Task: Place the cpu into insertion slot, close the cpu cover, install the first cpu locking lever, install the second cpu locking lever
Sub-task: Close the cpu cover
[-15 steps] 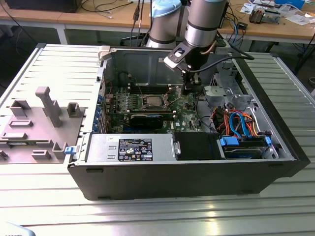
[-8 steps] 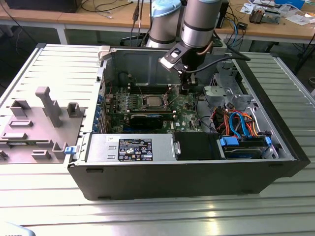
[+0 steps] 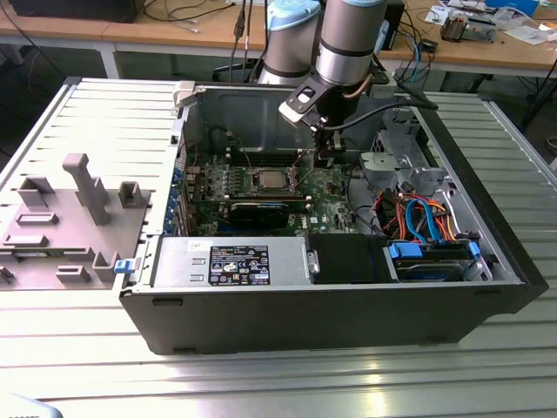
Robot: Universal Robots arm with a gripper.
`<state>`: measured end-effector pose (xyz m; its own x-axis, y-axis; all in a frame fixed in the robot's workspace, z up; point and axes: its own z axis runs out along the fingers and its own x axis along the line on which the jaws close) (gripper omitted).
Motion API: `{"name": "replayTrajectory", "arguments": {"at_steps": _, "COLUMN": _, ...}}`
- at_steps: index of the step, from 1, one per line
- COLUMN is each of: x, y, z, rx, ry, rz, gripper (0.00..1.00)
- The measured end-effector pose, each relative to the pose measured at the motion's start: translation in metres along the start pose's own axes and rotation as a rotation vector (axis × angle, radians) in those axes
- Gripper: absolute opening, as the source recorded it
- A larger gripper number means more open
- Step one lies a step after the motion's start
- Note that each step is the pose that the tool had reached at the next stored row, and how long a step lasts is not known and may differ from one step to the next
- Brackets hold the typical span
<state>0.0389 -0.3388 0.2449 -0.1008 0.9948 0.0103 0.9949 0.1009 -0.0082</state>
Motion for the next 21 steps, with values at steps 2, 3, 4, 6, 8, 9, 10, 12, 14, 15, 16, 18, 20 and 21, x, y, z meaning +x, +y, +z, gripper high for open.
{"name": "replayTrajectory", "arguments": {"at_steps": 2, "x": 0.0003, "y": -0.0030, "z": 0.0005, "rx": 0.0000, "ry": 0.0004, "rz": 0.000, "gripper": 0.11}}
{"name": "replayTrajectory", "arguments": {"at_steps": 3, "x": 0.0004, "y": -0.0046, "z": 0.0007, "rx": -0.0001, "ry": 0.0006, "rz": 0.000, "gripper": 0.11}}
{"name": "replayTrajectory", "arguments": {"at_steps": 4, "x": 0.0007, "y": -0.0066, "z": 0.0010, "rx": -0.0001, "ry": 0.0011, "rz": 0.000, "gripper": 0.11}}
{"name": "replayTrajectory", "arguments": {"at_steps": 6, "x": 0.0010, "y": -0.0097, "z": 0.0015, "rx": -0.0002, "ry": 0.0015, "rz": 0.000, "gripper": 0.11}}
{"name": "replayTrajectory", "arguments": {"at_steps": 8, "x": 0.0013, "y": -0.0127, "z": 0.0019, "rx": -0.0001, "ry": 0.0015, "rz": 0.000, "gripper": 0.11}}
{"name": "replayTrajectory", "arguments": {"at_steps": 9, "x": 0.0014, "y": -0.0136, "z": 0.0022, "rx": -0.0002, "ry": 0.0017, "rz": 0.000, "gripper": 0.11}}
{"name": "replayTrajectory", "arguments": {"at_steps": 10, "x": 0.0014, "y": -0.0145, "z": 0.0023, "rx": -0.0002, "ry": 0.0017, "rz": 0.000, "gripper": 0.11}}
{"name": "replayTrajectory", "arguments": {"at_steps": 12, "x": 0.0016, "y": -0.0164, "z": 0.0026, "rx": -0.0002, "ry": 0.0018, "rz": 0.000, "gripper": 0.11}}
{"name": "replayTrajectory", "arguments": {"at_steps": 14, "x": 0.0018, "y": -0.0179, "z": 0.0029, "rx": -0.0002, "ry": 0.0019, "rz": 0.000, "gripper": 0.11}}
{"name": "replayTrajectory", "arguments": {"at_steps": 15, "x": 0.0019, "y": -0.0194, "z": 0.0031, "rx": -0.0002, "ry": 0.0019, "rz": 0.000, "gripper": 0.11}}
{"name": "replayTrajectory", "arguments": {"at_steps": 16, "x": 0.0020, "y": -0.0203, "z": 0.0033, "rx": -0.0002, "ry": 0.0019, "rz": 0.000, "gripper": 0.11}}
{"name": "replayTrajectory", "arguments": {"at_steps": 18, "x": 0.0023, "y": -0.0232, "z": 0.0037, "rx": -0.0002, "ry": 0.0019, "rz": 0.000, "gripper": 0.11}}
{"name": "replayTrajectory", "arguments": {"at_steps": 20, "x": 0.0026, "y": -0.0259, "z": 0.0040, "rx": -0.0002, "ry": 0.0019, "rz": 0.000, "gripper": 0.11}}
{"name": "replayTrajectory", "arguments": {"at_steps": 21, "x": 0.0028, "y": -0.0281, "z": 0.0042, "rx": -0.0002, "ry": 0.0019, "rz": 0.000, "gripper": 0.11}}
